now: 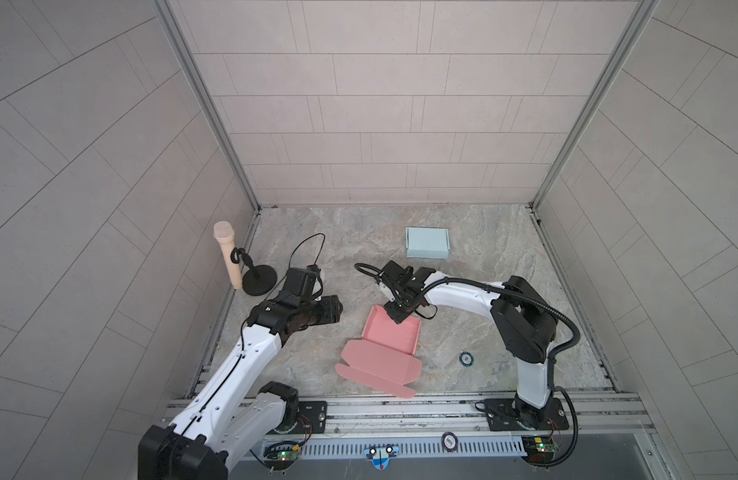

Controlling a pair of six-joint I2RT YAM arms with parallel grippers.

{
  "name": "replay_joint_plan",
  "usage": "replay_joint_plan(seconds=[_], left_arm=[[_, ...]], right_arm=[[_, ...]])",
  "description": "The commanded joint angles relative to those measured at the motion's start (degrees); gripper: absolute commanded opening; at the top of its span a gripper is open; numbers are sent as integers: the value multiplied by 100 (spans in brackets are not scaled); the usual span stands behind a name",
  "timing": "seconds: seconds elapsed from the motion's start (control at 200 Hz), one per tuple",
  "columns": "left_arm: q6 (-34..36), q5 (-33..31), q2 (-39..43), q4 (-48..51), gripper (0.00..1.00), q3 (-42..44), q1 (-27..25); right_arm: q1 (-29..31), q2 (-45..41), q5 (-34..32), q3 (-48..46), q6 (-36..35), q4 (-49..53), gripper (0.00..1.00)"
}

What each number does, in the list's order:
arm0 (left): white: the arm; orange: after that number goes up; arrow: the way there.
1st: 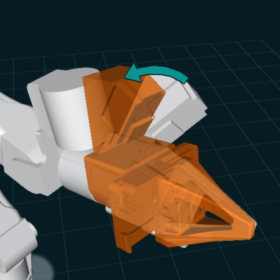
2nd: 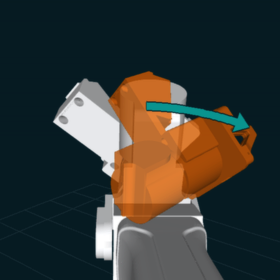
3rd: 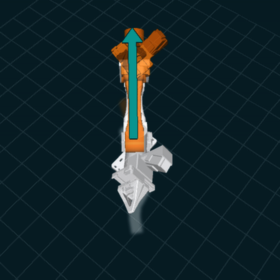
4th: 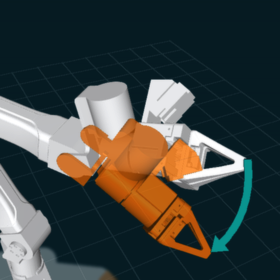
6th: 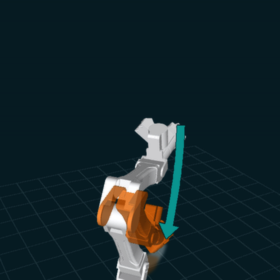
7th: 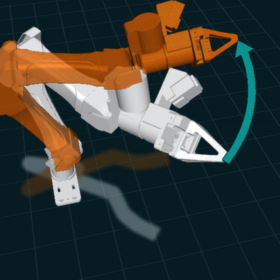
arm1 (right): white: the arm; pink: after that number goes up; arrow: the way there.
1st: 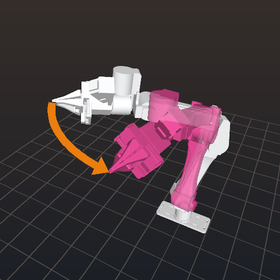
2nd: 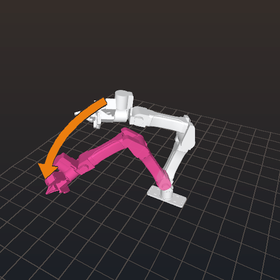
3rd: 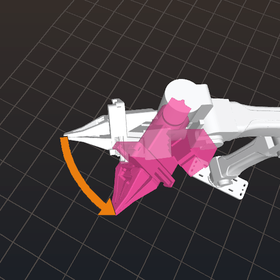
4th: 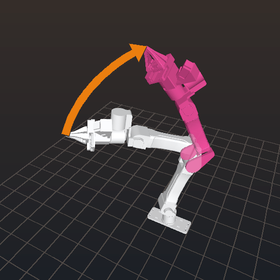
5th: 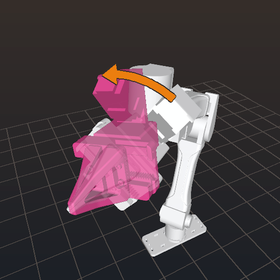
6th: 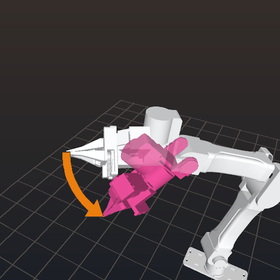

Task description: Fold the paper box

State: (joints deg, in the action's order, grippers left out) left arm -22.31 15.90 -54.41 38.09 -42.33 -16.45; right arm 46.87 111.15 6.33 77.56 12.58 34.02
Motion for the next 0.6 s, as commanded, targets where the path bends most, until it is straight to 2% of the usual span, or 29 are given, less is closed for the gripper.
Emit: replay_joint_plan(seconds=[0.0,0.33,0.476,0.596], left_arm=[[130,86,47,111,65,-188,45],[123,190,228,264,65,-471,-65],[37,-116,182,419,69,-758,-578],[-71,-309,135,597,76,-1049,-988]], right_arm=[[23,-77,-231,-43,-18,79,31],[-113,-416,-700,-537,478,-152,19],[-293,-858,-938,-1139,1146,-549,16],[-397,-1210,-1136,-1691,1679,-914,15]])
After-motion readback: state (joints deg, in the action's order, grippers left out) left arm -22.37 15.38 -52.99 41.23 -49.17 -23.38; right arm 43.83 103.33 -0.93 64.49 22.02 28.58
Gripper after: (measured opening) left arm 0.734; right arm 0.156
